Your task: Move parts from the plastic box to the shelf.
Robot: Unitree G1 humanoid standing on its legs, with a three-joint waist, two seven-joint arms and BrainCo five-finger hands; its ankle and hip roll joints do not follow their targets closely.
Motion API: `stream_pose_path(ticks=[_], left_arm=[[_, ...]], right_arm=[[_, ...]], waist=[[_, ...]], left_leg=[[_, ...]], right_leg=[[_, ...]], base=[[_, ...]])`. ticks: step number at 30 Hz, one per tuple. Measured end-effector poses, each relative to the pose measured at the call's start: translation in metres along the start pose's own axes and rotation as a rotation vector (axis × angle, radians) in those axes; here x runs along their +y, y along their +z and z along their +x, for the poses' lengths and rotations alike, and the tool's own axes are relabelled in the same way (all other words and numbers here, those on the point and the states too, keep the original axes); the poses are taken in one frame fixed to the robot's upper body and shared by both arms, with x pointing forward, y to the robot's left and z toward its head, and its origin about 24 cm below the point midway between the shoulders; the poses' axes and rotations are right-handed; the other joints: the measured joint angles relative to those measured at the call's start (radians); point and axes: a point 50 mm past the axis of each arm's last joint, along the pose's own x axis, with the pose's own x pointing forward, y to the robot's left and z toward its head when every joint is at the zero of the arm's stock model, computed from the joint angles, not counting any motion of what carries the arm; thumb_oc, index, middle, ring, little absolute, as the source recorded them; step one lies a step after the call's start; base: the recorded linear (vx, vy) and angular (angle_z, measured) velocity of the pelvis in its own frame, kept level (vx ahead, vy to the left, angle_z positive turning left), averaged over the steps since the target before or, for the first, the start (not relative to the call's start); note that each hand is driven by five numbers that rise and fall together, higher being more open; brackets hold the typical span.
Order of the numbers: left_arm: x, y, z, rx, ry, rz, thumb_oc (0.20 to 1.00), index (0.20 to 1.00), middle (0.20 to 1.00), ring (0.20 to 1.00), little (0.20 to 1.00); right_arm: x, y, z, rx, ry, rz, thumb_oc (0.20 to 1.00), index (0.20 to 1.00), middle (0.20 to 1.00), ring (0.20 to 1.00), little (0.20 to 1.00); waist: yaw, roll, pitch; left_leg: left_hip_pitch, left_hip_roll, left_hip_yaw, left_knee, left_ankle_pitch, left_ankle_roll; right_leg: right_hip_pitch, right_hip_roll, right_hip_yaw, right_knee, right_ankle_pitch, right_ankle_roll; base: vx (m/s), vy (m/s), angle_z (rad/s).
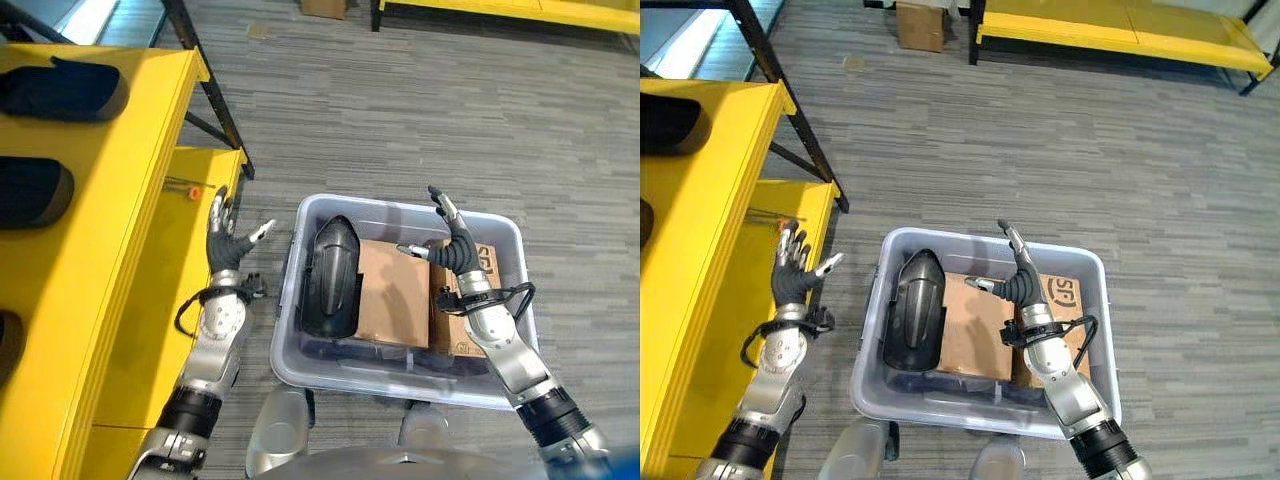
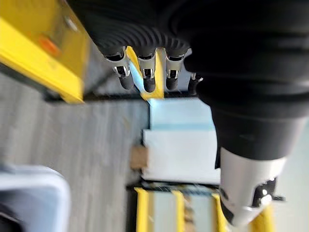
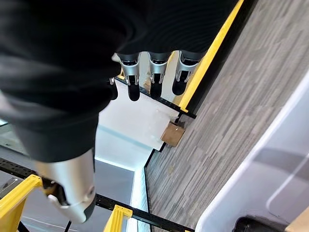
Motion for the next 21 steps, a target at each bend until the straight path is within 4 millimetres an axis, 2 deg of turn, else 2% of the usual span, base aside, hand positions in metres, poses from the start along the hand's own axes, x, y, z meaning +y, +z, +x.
stream_pose_path(ticks=[2,4,6,8,12,16,21], left_arm=[[-0.002,-0.009,-0.012,0.044,-0.004,-0.01,1.0,1.0,1.0,1.0,1.0],[-0.008,-0.01,-0.018,0.059,-0.004,-0.044,1.0,1.0,1.0,1.0,1.0],[-0.01,-0.011,-0.019,0.063,-0.012,-0.05,1.0,1.0,1.0,1.0,1.0],[-0.011,-0.011,-0.019,0.063,-0.012,-0.05,1.0,1.0,1.0,1.0,1.0],[-0.011,-0.01,-0.018,0.058,-0.016,-0.051,1.0,1.0,1.0,1.0,1.0],[-0.029,-0.005,-0.014,0.036,-0.086,-0.062,1.0,1.0,1.0,1.0,1.0],[-0.055,0.013,0.004,-0.044,-0.16,-0.066,1.0,1.0,1.0,1.0,1.0]], right_arm=[[-0.008,-0.002,0.001,0.012,-0.026,-0.011,1.0,1.0,1.0,1.0,1.0],[-0.012,-0.004,0.0,0.018,-0.042,-0.017,1.0,1.0,1.0,1.0,1.0],[-0.016,-0.005,0.0,0.018,-0.042,-0.035,1.0,1.0,1.0,1.0,1.0],[-0.017,-0.005,-0.001,0.019,-0.041,-0.041,1.0,1.0,1.0,1.0,1.0],[-0.018,-0.009,-0.005,0.036,-0.039,-0.045,1.0,1.0,1.0,1.0,1.0],[-0.019,-0.008,-0.004,0.031,-0.056,-0.043,1.0,1.0,1.0,1.0,1.0],[-0.017,-0.005,-0.002,0.019,-0.072,-0.04,1.0,1.0,1.0,1.0,1.0]], waist=[[-0.014,0.031,0.004],[-0.038,0.044,0.0],[-0.044,0.051,0.0],[-0.045,0.054,-0.002],[-0.05,0.082,-0.016],[-0.067,0.09,-0.015],[-0.105,0.095,-0.01]], left_leg=[[0.001,0.034,0.007,-0.009,0.003,-0.008],[0.002,0.065,0.006,-0.015,0.005,-0.017],[0.001,0.077,0.006,-0.017,0.005,-0.023],[0.001,0.079,0.006,-0.019,0.006,-0.025],[-0.014,0.081,0.0,-0.026,0.013,-0.036],[-0.027,0.083,-0.001,-0.023,0.025,-0.043],[-0.071,0.101,0.007,-0.022,0.035,-0.053]], right_leg=[[0.0,0.034,-0.001,-0.003,0.001,-0.003],[-0.002,0.065,0.0,-0.004,-0.004,-0.014],[-0.006,0.077,0.0,-0.004,-0.004,-0.016],[-0.007,0.079,0.0,-0.004,-0.005,-0.017],[-0.016,0.082,-0.013,-0.004,-0.009,-0.021],[-0.028,0.083,-0.018,-0.004,-0.014,-0.021],[-0.081,0.1,-0.014,-0.004,-0.011,-0.024]], base=[[0.05,-0.037,-0.05],[0.08,-0.061,-0.1],[0.06,-0.043,-0.06],[0.04,-0.032,0.01],[0.03,-0.029,0.06],[0.0,-0.02,0.01],[-0.03,-0.02,-0.08]])
